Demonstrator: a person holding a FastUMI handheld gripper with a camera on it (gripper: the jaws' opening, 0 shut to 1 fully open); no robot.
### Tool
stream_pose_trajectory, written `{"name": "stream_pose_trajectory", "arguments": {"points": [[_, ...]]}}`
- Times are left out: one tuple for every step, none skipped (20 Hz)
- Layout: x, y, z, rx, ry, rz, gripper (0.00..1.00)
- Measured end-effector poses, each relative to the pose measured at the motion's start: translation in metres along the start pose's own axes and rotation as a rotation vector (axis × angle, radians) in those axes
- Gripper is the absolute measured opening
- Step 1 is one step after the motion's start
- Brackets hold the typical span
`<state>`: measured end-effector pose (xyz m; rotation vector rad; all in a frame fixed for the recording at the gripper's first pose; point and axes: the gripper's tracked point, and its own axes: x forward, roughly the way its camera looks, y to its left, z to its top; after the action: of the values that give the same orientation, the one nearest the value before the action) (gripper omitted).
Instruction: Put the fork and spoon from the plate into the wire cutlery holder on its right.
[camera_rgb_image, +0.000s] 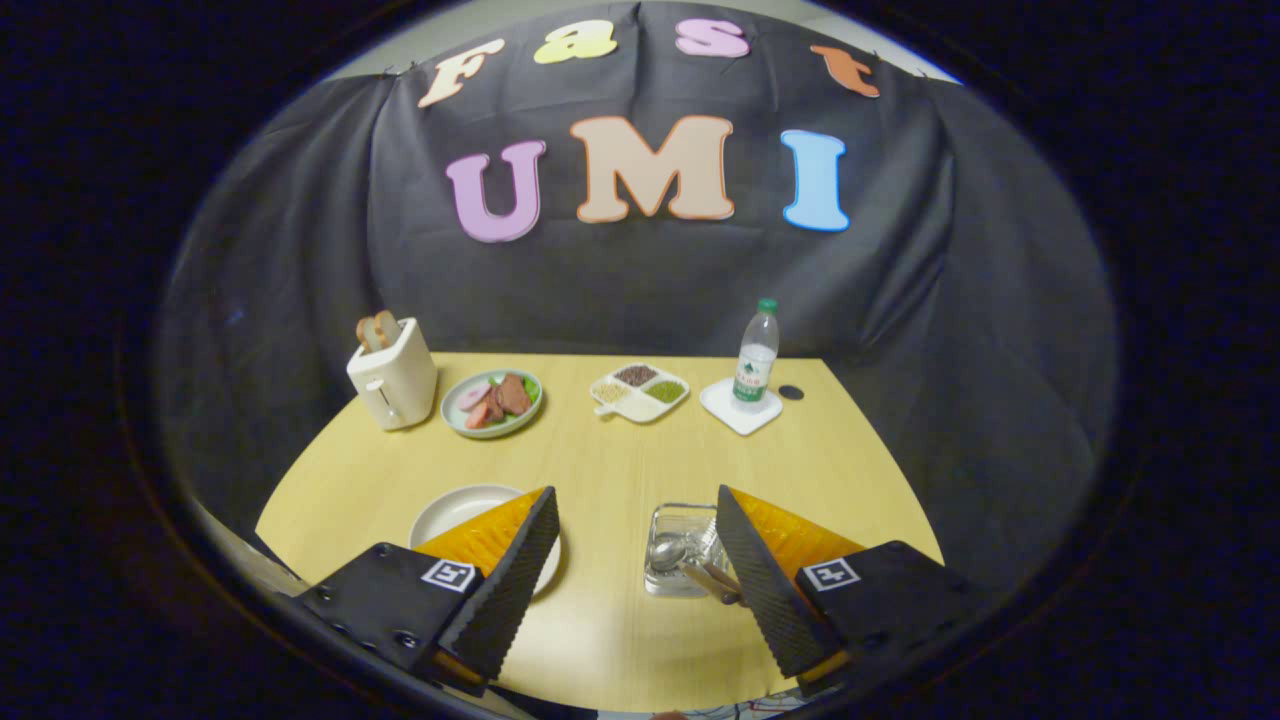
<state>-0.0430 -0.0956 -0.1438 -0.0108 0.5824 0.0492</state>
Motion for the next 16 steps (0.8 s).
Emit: {"name": "stream_pose_trajectory", "arguments": {"points": [[-0.006, 0.004, 0.007, 0.012, -0.037, 0.010, 1.00], [-0.010, 0.006, 0.013, 0.021, -0.073, 0.014, 1.00], [-0.014, 0.007, 0.019, 0.030, -0.111, 0.018, 1.00], [-0.019, 0.009, 0.026, 0.039, -0.149, 0.020, 1.00], [-0.023, 0.010, 0.032, 0.045, -0.182, 0.018, 1.00], [-0.026, 0.008, 0.037, 0.048, -0.211, 0.005, 1.00], [-0.029, 0.007, 0.043, 0.048, -0.240, -0.003, 1.00], [-0.032, 0.007, 0.048, 0.052, -0.263, -0.008, 1.00], [-0.034, 0.010, 0.052, 0.060, -0.281, 0.000, 1.00], [-0.036, 0.011, 0.057, 0.069, -0.308, 0.006, 1.00], [-0.040, 0.012, 0.062, 0.075, -0.331, 0.013, 1.00], [-0.043, 0.012, 0.070, 0.079, -0.362, 0.018, 1.00], [-0.047, 0.012, 0.075, 0.079, -0.387, 0.019, 1.00], [-0.049, 0.011, 0.080, 0.075, -0.406, 0.021, 1.00], [-0.052, 0.009, 0.084, 0.072, -0.425, 0.015, 1.00], [-0.054, 0.008, 0.087, 0.069, -0.434, 0.014, 1.00]]}}
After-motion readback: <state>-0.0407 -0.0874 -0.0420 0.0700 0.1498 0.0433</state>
